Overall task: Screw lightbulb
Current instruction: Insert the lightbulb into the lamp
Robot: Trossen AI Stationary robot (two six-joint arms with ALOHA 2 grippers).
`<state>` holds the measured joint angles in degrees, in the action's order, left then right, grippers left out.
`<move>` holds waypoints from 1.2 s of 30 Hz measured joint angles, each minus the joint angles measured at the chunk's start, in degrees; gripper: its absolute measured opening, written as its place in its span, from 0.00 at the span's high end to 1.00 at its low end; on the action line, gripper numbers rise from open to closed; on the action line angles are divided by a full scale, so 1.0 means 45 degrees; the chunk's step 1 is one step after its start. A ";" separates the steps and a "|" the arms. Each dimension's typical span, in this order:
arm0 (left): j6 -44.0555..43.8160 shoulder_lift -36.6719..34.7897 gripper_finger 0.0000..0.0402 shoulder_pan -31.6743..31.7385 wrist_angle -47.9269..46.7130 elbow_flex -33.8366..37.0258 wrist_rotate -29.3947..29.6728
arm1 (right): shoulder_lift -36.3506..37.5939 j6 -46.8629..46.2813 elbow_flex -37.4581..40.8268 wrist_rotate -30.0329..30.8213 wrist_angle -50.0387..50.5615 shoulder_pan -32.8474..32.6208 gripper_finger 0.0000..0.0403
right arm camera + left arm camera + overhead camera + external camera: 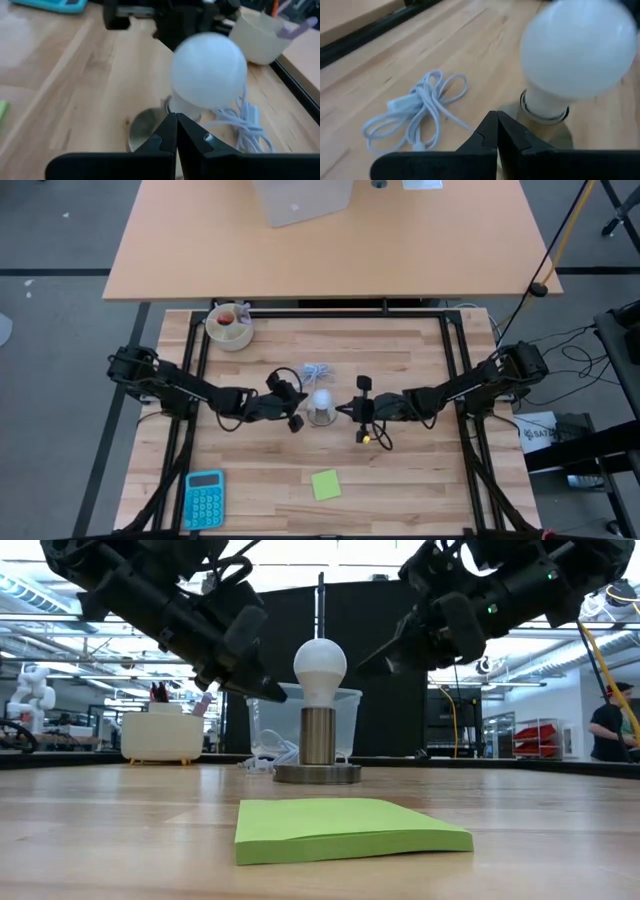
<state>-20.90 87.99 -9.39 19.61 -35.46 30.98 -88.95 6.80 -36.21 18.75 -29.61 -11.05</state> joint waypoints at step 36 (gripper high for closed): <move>0.1378 -0.0622 1.00 -0.0636 0.1666 0.0000 -0.2108 | 0.0015 0.1410 0.0000 0.0727 -0.0851 0.1049 1.00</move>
<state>-14.70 85.19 -12.25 27.11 -35.46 21.50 -88.88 13.15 -36.21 22.02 -33.44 -6.33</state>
